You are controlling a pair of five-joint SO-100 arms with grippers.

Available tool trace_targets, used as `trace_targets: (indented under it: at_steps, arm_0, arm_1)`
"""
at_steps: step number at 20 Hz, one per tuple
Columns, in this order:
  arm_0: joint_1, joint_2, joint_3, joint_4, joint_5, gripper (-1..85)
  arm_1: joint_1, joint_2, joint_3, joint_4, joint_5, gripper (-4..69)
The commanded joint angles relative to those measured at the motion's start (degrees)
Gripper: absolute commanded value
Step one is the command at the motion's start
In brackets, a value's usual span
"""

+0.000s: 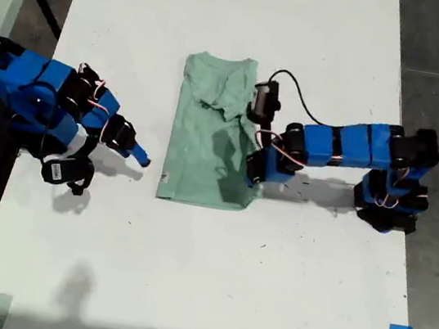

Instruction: Fold t-shirt

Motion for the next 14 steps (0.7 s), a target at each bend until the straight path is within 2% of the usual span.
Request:
trace_targets:
  at_steps: [1,6,7,9,10,12,14]
  arm_0:
    - [0.0,1.8,-0.4,-1.3,-0.6,22.9]
    - [-0.7,0.9,-0.9,-2.5,-0.5,22.8]
    - [-0.7,0.5,-1.1,-2.5,-0.4,22.8]
    - [-0.6,0.2,-1.5,-2.5,-0.4,22.7]
    - [-0.6,0.0,-1.5,-2.5,-0.5,22.7]
    - [-0.7,-0.8,-1.8,-2.5,-0.3,22.6]
    - [-0.5,-2.1,-2.9,-2.5,-0.5,22.7]
  arm_1:
    - [-1.6,-5.7,-9.8,-3.0,-0.2,-1.1]
    - [-0.8,-17.7,-12.3,-11.3,4.1,-0.8]
    - [-0.4,-19.7,-13.4,-11.3,5.4,3.5]
    - [-0.4,-20.4,-15.7,-11.3,4.0,34.4]
    - [-0.5,-19.9,-19.4,-10.1,1.0,36.3]
    - [0.1,-17.8,-27.6,-3.6,-1.1,32.0]
    - [1.1,-12.0,-27.8,0.3,-1.9,29.8]
